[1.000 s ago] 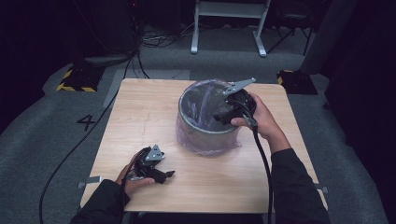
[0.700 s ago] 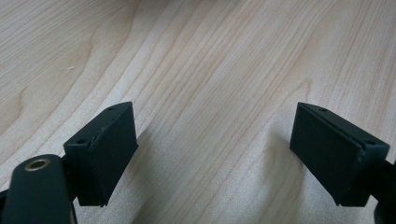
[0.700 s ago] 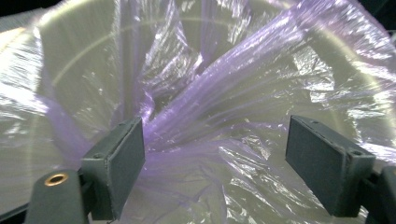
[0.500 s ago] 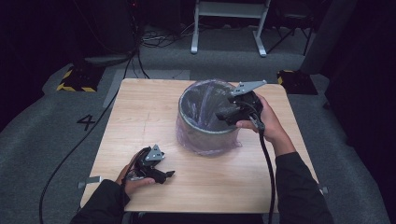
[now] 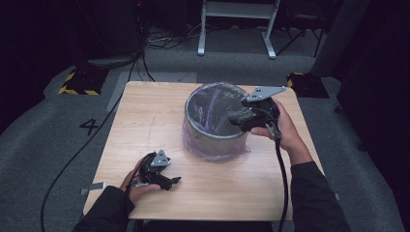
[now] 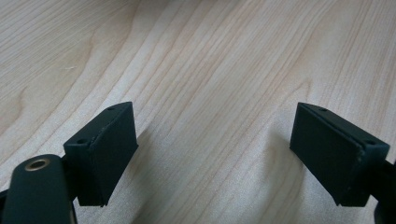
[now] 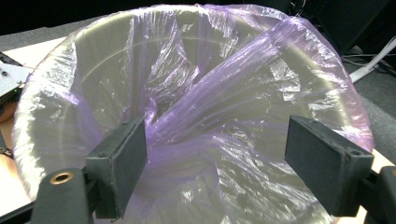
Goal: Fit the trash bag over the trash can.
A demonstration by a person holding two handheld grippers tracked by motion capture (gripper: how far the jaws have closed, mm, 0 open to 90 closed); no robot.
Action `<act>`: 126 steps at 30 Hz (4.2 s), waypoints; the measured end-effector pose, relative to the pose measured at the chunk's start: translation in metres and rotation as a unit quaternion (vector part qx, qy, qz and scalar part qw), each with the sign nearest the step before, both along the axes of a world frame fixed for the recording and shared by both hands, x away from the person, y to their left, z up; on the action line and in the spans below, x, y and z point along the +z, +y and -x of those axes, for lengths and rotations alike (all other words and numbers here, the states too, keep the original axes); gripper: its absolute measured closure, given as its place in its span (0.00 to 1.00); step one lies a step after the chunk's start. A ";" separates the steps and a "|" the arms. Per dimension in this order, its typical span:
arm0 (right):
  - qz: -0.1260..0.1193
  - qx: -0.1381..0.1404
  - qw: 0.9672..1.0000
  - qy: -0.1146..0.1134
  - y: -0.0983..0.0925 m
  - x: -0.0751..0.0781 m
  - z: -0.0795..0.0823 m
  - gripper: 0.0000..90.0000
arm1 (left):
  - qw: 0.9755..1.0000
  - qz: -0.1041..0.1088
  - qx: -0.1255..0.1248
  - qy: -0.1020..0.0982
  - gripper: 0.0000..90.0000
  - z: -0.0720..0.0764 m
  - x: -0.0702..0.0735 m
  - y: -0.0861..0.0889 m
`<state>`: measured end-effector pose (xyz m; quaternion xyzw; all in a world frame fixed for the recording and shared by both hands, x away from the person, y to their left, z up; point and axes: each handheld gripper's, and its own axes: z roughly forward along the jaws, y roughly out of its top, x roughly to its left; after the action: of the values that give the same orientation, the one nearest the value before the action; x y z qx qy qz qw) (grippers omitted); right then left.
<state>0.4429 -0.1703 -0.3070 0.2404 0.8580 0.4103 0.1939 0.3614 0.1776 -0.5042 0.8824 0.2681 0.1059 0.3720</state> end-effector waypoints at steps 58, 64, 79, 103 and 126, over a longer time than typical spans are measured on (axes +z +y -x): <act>0.001 -0.066 0.994 -0.085 -0.054 -0.030 0.049 0.20 | 1.000 0.000 0.000 0.000 0.16 0.000 0.000 0.000; 0.001 -0.073 0.994 -0.080 -0.060 -0.036 0.051 0.20 | 1.000 0.000 0.000 0.000 0.16 0.000 0.000 0.000; 0.030 -0.081 0.995 -0.053 -0.070 -0.061 0.055 0.18 | 1.000 -0.001 -0.001 0.000 0.16 0.000 0.000 0.000; 0.062 -0.095 0.993 -0.013 -0.080 -0.100 0.057 0.18 | 1.000 -0.001 0.000 0.000 0.16 0.000 0.000 0.000; 0.074 -0.105 0.991 0.035 -0.090 -0.143 0.062 0.18 | 1.000 0.000 0.000 0.000 0.16 0.000 0.000 0.000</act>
<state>0.3805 -0.2605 -0.4499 0.3280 0.8624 0.3146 0.2229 0.3616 0.1774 -0.5042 0.8824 0.2676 0.1061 0.3722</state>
